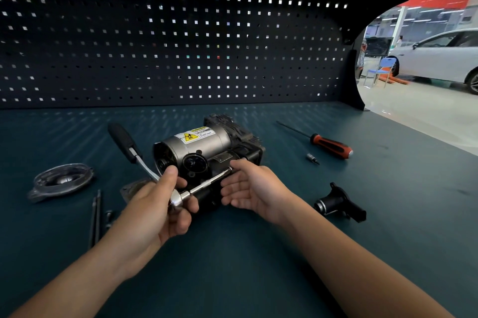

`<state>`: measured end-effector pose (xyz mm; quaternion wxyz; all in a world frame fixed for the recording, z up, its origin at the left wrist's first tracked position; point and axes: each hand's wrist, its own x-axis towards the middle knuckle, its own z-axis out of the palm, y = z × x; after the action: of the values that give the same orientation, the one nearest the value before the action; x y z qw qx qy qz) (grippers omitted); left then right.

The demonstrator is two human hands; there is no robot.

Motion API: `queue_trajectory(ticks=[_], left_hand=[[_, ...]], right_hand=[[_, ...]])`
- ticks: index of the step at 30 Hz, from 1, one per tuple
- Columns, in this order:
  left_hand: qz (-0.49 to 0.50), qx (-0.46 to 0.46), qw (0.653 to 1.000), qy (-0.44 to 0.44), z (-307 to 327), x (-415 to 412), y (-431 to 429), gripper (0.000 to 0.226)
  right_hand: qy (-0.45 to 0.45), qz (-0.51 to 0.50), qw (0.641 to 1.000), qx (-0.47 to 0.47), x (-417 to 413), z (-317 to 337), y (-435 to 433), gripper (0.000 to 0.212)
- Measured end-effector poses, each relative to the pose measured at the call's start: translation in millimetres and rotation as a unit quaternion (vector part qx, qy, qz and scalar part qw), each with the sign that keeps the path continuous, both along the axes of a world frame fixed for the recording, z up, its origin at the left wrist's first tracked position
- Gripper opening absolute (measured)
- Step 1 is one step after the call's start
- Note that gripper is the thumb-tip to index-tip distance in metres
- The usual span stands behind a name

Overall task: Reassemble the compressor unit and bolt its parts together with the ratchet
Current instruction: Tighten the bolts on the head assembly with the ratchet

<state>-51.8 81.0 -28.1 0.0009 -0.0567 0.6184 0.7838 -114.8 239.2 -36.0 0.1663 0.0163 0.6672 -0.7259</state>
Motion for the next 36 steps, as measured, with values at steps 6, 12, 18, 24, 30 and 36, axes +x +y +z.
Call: queue_trajectory(ticks=[6,12,18,24,30,36], left_hand=[[0.012,-0.329,0.928,0.176,-3,2,-5,0.011],[0.028,-0.619,0.715,0.324,-9,4,-9,0.021],[0.027,-0.088,0.995,0.037,-2,-11,-2,0.024],[-0.008,-0.105,0.993,0.057,-2,-6,-2,0.018],[-0.021,-0.670,0.627,0.396,-12,-5,-24,0.012],[0.029,-0.202,0.972,0.114,-8,-5,1,0.017]], right_hand=[[0.010,-0.068,0.998,0.002,-1,-2,-10,0.033],[0.007,-0.072,0.997,-0.026,0,-3,-11,0.032],[-0.009,-0.017,1.000,-0.024,3,2,-4,0.035],[0.010,-0.037,0.999,0.018,4,6,-9,0.030],[0.021,-0.081,0.996,0.021,5,3,-19,0.029],[-0.003,-0.011,1.000,0.010,8,4,-8,0.036]])
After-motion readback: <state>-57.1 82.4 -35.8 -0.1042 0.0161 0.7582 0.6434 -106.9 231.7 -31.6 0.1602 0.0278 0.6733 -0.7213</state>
